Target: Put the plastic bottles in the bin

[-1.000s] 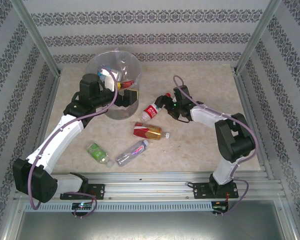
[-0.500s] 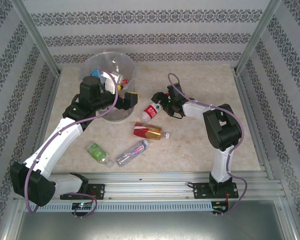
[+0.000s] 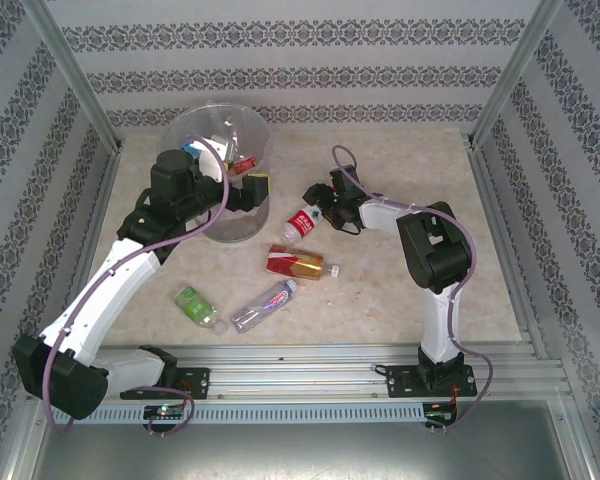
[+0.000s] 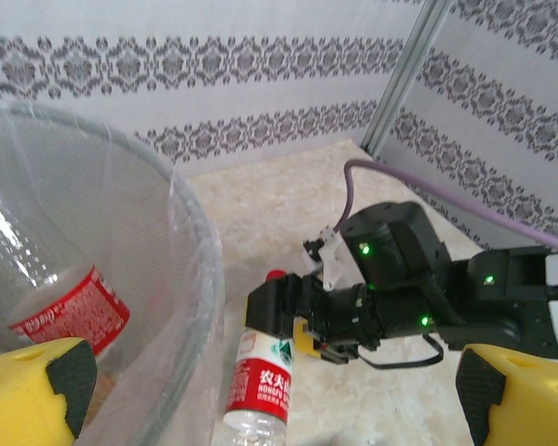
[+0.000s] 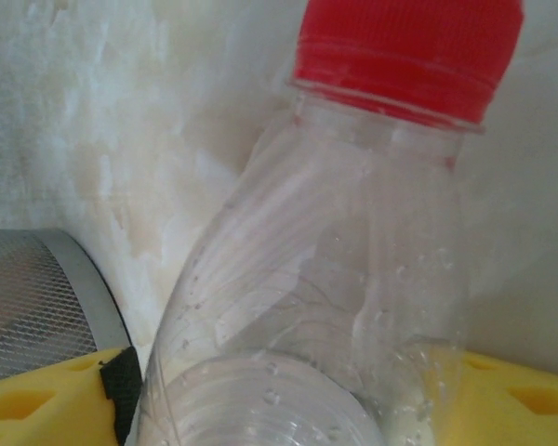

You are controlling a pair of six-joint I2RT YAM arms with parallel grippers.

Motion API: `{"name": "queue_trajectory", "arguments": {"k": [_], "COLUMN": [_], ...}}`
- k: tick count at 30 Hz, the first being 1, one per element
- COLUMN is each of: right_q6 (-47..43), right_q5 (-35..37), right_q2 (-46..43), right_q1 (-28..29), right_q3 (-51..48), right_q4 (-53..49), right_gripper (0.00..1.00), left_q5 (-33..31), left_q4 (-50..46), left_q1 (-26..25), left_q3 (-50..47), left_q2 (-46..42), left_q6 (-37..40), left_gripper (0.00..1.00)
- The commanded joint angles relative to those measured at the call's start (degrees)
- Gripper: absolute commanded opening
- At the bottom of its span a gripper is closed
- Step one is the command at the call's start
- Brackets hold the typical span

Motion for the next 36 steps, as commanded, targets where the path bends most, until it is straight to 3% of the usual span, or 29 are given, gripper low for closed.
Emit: {"name": "queue_trajectory", "arguments": {"k": [1,12,29,36], "right_q6": [0.8,-5.9,-28.6,-32.9], "right_q5": [1.2,1.4,-2.2,-5.4], "right_q2": [1.4,-4.8,-35.1,-45.3], "right_q1": [0.5,-0.9,-2.8,-1.5], "right_q3": [1.3,0.1,-8.3,-9.6], "right_q4": [2.3,4.9,-5.6,-10.1], "right_gripper": [0.76,0.57,0.57,0.58], "left_q5": [0.7,5.5,16.6,16.7], "left_q4": [1.5,-3.6,-3.2,-0.8], "left_q1": [-0.6,-3.7,-11.1,-13.4], "left_q3": [2.6,3.7,7.8,9.3], "left_q2": [-2.2,-2.3,8.2,14.6], "left_q6": [1.1,0.6,-0.7,-1.3], "left_gripper": [1.0,1.0,1.0,1.0]}}
